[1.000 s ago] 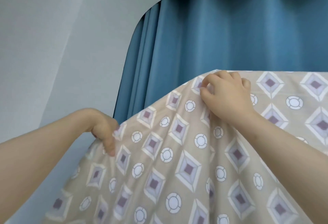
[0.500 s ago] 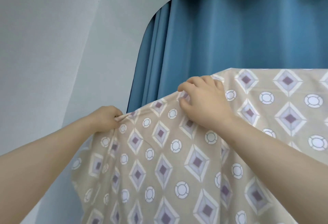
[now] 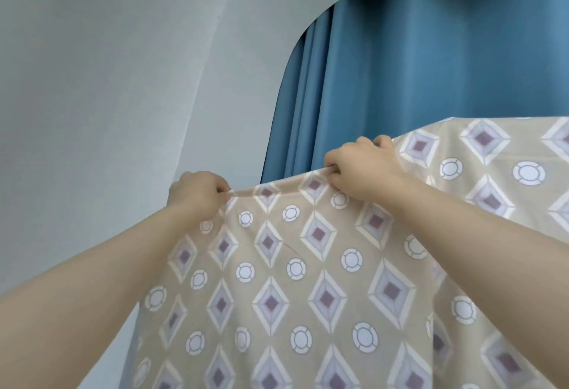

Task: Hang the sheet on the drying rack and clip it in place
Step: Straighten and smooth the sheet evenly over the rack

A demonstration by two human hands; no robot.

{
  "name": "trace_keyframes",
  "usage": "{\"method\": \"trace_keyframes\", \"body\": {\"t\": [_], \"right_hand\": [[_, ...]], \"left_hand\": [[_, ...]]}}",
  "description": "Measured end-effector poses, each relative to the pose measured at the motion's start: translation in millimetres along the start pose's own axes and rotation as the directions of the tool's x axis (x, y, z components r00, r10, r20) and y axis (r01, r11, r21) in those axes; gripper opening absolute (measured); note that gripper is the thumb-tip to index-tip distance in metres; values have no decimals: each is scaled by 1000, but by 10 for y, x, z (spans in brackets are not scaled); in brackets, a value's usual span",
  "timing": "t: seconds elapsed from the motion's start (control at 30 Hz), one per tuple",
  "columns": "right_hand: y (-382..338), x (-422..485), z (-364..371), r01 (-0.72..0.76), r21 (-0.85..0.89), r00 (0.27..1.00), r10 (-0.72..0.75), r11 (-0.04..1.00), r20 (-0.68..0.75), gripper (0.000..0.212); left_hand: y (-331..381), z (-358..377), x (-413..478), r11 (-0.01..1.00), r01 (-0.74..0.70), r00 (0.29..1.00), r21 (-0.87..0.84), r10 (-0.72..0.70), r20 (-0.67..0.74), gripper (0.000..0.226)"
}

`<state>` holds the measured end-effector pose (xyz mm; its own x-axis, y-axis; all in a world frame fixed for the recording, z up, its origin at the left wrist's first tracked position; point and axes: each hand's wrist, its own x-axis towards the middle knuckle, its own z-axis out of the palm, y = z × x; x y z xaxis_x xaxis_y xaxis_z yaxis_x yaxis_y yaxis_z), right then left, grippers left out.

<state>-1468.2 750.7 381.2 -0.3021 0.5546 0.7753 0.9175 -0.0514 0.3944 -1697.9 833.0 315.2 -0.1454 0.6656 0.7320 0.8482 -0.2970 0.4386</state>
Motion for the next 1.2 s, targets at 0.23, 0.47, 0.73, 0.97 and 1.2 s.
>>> {"method": "trace_keyframes", "body": {"t": [0.23,0.47,0.73,0.97,1.2], "right_hand": [[65,7,67,16,-14,981,-18,1000,-191,21],[291,-109,30,-103,34,954,108,994,-280,27],[712,-347,6,-197,30,927,196,980,-319,26],[823,-410,25,-154,19,911,149,988,-384,23],[859,-485,4,-172,44,899,175,984,-402,26]], "left_hand": [[263,140,1,936,193,980,-294,-167,111,22],[126,362,427,814,264,937,-517,-343,-63,17],[1107,1086,151,601,302,949,-740,-119,291,47],[1675,1297,-145,630,417,683,-655,258,683,37],[1814,929,-166,339,517,522,-786,603,604,42]]}}
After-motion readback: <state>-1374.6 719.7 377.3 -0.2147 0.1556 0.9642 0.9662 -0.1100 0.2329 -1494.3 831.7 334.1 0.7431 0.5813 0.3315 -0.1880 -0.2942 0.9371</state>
